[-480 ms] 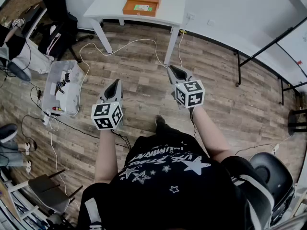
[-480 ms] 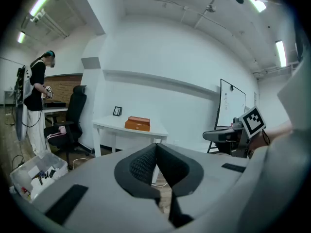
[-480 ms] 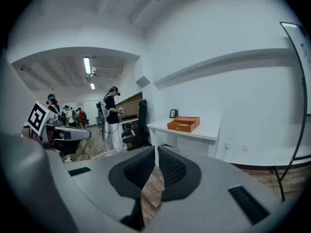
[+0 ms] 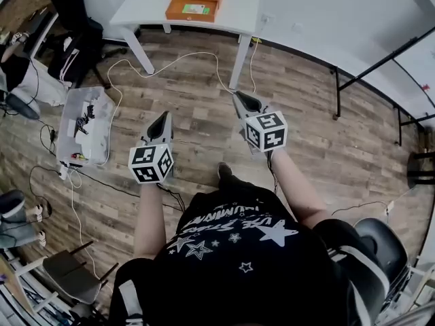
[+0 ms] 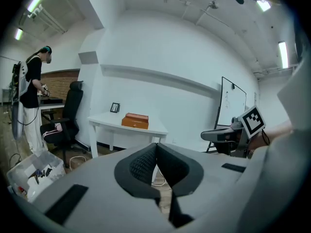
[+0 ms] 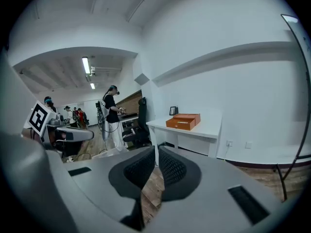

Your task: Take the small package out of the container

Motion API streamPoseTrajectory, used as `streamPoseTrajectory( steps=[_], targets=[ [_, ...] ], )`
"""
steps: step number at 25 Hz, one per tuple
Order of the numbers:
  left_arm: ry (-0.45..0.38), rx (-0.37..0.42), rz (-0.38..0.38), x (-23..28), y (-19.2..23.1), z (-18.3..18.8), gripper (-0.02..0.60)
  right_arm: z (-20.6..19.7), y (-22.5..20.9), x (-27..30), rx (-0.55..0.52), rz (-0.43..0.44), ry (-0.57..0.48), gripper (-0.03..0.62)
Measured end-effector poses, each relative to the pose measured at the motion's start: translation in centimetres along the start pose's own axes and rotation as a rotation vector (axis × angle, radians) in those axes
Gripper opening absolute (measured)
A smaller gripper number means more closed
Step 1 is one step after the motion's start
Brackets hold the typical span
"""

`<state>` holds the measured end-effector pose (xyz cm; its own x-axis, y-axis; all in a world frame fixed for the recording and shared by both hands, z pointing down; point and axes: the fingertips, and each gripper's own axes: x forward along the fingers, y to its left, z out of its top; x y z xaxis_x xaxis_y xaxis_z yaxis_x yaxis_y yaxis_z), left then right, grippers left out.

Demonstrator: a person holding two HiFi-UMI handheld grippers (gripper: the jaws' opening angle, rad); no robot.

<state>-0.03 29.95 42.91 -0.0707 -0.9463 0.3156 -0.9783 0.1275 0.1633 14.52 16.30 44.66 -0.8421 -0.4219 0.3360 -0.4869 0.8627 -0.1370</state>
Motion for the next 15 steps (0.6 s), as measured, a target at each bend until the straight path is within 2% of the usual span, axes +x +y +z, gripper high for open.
streamPoseTrajectory(
  steps=[5,15],
  targets=[
    [0.009,0.006,0.001,3.6,-0.2,0.7,0.018,1.5,-2.3,2.0,0.038,0.06,-0.062,0.057],
    [-0.006,0.023,0.053,11.4,-0.3,4.0,0.018,3.7,-9.5,6.8,0.042,0.1,-0.062,0.057]
  ],
)
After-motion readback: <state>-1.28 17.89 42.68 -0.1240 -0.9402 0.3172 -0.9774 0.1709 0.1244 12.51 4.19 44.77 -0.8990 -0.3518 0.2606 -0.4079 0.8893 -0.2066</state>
